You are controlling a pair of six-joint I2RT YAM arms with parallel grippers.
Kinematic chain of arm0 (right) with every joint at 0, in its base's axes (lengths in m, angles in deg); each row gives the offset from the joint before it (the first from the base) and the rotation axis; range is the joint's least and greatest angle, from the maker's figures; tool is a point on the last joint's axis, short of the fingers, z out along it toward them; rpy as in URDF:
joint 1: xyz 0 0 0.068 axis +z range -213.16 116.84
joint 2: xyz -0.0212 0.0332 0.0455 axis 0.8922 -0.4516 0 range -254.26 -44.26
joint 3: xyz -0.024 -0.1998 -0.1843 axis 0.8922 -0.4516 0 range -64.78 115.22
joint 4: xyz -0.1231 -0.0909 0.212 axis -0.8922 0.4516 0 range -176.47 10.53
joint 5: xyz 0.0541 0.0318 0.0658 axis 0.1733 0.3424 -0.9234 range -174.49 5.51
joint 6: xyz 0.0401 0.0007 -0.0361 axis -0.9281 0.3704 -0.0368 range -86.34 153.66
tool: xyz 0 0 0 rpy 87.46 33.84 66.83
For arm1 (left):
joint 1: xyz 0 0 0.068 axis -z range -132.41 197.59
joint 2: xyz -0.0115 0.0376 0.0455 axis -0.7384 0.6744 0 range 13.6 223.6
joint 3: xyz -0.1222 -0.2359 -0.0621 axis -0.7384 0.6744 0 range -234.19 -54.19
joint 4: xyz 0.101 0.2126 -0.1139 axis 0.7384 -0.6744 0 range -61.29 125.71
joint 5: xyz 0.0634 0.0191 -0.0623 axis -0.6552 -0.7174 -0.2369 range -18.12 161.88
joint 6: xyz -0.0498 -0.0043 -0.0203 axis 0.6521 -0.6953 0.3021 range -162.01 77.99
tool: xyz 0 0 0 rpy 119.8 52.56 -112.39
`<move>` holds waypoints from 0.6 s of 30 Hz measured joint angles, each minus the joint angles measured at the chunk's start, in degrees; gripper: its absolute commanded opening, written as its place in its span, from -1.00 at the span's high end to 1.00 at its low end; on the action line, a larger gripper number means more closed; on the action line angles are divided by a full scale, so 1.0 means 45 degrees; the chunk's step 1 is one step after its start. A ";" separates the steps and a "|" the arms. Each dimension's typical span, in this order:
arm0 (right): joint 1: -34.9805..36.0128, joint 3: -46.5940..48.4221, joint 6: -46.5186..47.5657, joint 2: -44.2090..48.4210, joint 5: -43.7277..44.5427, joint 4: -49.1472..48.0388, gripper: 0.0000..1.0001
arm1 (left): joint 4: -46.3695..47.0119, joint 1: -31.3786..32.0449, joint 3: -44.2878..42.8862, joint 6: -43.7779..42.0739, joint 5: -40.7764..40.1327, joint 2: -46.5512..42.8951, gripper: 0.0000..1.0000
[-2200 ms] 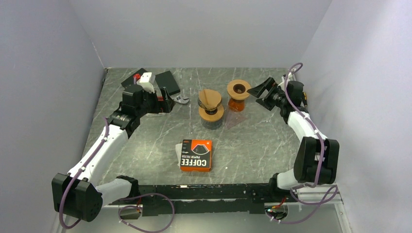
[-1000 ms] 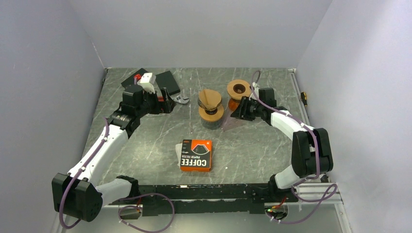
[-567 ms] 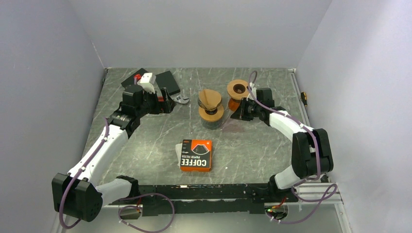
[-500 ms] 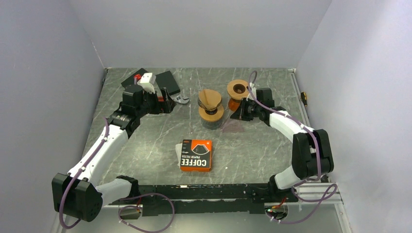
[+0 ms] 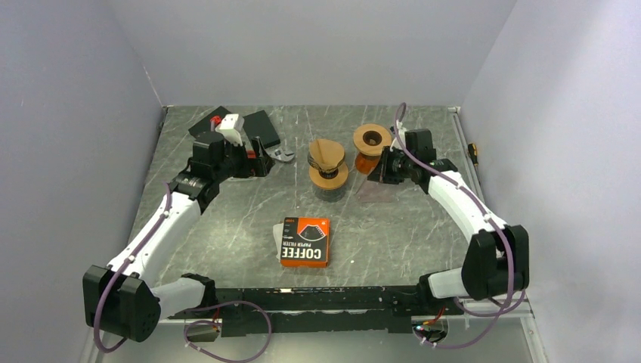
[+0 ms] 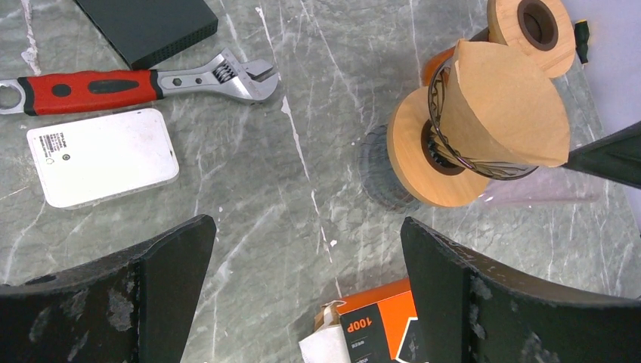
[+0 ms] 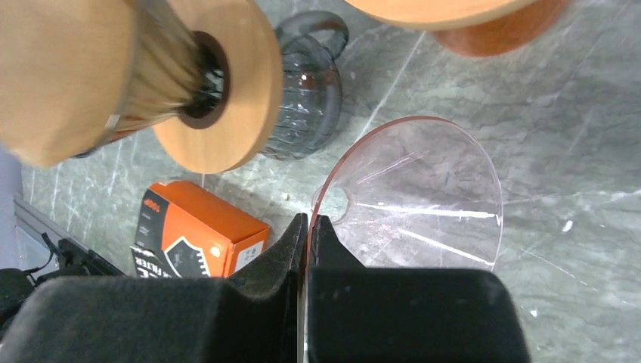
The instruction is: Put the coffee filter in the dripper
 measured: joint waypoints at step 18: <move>0.0267 0.4007 0.0510 0.1064 0.2710 0.3089 1.00 | -0.0631 0.0000 -0.0597 0.0350 -0.0636 0.1642 -0.99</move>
